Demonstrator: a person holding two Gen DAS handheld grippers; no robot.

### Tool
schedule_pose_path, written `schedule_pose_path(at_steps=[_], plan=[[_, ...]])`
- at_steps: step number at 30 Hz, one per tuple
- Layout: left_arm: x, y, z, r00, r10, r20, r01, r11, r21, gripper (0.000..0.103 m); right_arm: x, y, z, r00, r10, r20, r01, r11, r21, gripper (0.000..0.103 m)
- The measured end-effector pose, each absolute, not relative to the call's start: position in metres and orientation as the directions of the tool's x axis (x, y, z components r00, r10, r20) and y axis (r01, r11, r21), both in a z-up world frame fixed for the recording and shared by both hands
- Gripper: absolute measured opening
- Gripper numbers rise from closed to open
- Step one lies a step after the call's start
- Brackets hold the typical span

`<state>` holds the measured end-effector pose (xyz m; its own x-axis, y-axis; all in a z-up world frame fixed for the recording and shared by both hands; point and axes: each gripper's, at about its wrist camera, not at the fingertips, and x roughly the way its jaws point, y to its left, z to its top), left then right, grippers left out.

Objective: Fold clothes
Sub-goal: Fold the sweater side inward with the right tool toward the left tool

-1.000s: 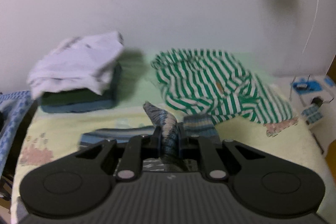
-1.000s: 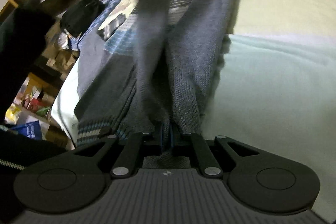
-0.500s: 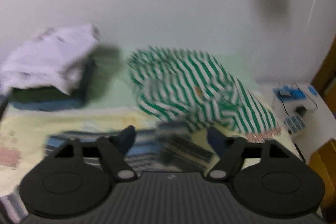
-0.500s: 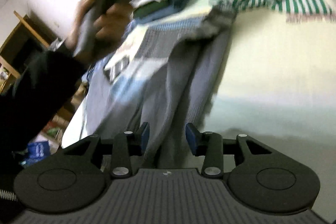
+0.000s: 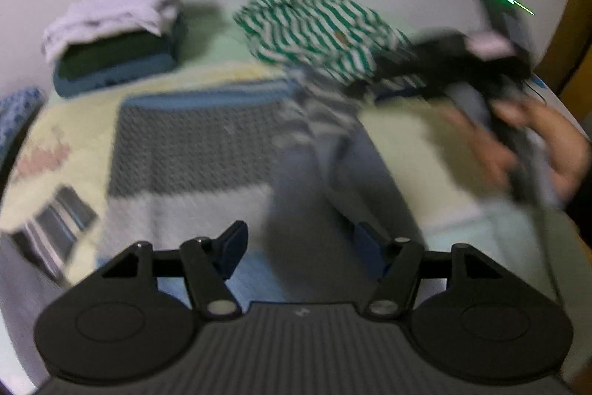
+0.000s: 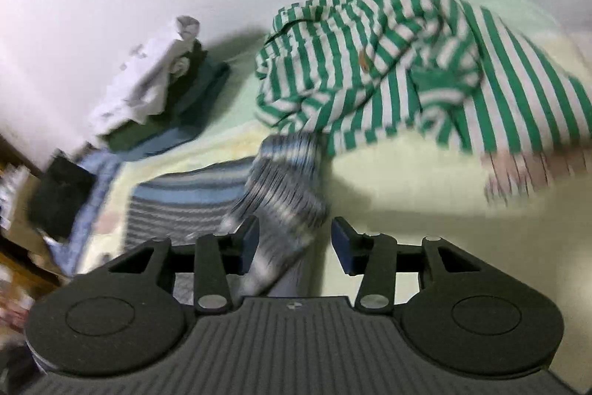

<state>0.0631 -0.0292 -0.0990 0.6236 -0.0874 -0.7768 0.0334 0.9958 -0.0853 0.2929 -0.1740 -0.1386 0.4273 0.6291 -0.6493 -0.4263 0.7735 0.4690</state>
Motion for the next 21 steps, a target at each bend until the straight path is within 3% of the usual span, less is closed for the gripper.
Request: schedule_pose_path(at_steps=[6, 10, 11, 13, 16, 21], plan=[[0.046, -0.055, -0.105, 0.618, -0.228, -0.752, 0.100, 0.972, -0.212, 0.067, 0.298, -0.132, -0.124, 0.495, 0.637, -0.591, -0.605, 0.741, 0.292, 0.047], [0.049, -0.074, -0.117, 0.593, -0.256, -0.763, 0.132, 0.966, -0.222, 0.066, 0.313, -0.102, -0.137, 0.509, 0.579, -0.637, -0.651, 0.743, 0.155, 0.045], [0.050, -0.078, -0.121, 0.585, -0.250, -0.772, 0.137, 0.968, -0.210, 0.065, 0.315, -0.100, -0.141, 0.504, 0.569, -0.650, -0.657, 0.741, 0.140, 0.042], [0.048, -0.085, -0.126, 0.568, -0.255, -0.782, 0.146, 0.967, -0.210, 0.063, 0.315, -0.100, -0.145, 0.497, 0.561, -0.662, -0.670, 0.733, 0.119, 0.013], [0.042, -0.090, -0.128, 0.554, -0.294, -0.779, 0.173, 0.956, -0.238, 0.063, 0.306, -0.107, -0.138, 0.521, 0.569, -0.637, -0.688, 0.722, 0.082, 0.003], [0.042, -0.105, -0.138, 0.510, -0.331, -0.794, 0.240, 0.941, -0.239, 0.064, 0.309, -0.107, -0.112, 0.540, 0.612, -0.578, -0.696, 0.710, 0.101, 0.000]])
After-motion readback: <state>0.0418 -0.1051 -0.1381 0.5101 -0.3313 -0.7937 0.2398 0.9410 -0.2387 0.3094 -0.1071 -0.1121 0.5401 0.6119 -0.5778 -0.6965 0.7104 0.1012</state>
